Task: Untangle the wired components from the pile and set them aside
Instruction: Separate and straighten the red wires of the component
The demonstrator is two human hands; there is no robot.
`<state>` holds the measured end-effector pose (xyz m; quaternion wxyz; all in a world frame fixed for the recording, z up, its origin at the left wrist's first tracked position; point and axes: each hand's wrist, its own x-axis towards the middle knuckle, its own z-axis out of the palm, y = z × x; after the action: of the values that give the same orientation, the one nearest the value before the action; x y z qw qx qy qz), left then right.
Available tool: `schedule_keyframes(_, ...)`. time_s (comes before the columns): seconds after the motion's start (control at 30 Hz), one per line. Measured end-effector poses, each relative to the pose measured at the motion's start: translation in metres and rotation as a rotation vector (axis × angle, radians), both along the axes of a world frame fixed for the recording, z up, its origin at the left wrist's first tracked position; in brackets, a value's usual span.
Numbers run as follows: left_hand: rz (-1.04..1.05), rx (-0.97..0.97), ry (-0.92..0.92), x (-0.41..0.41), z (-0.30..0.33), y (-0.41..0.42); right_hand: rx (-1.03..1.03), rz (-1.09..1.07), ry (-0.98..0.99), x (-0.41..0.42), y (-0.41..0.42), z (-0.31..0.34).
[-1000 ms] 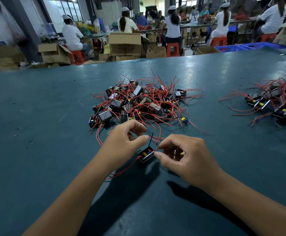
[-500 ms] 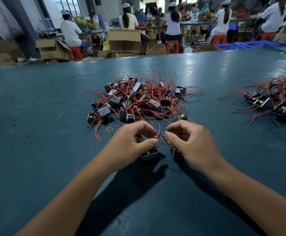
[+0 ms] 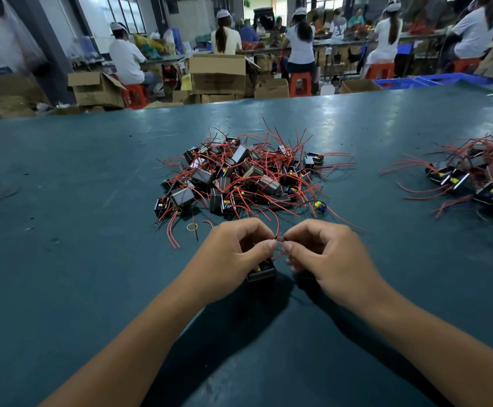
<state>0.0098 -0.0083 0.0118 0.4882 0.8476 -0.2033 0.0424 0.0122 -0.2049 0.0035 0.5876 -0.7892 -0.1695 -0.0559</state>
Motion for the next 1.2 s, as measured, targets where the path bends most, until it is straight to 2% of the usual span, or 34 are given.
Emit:
schedule_keyframes(0.83, 0.064, -0.198, 0.051, 0.000, -0.001, 0.000, 0.040, -0.044, -0.044, -0.003, 0.012, 0.000)
schedule_keyframes(1.2, 0.061, -0.168, 0.024, -0.001, -0.003, -0.003, 0.065, -0.066, -0.048, -0.005, 0.013, -0.002)
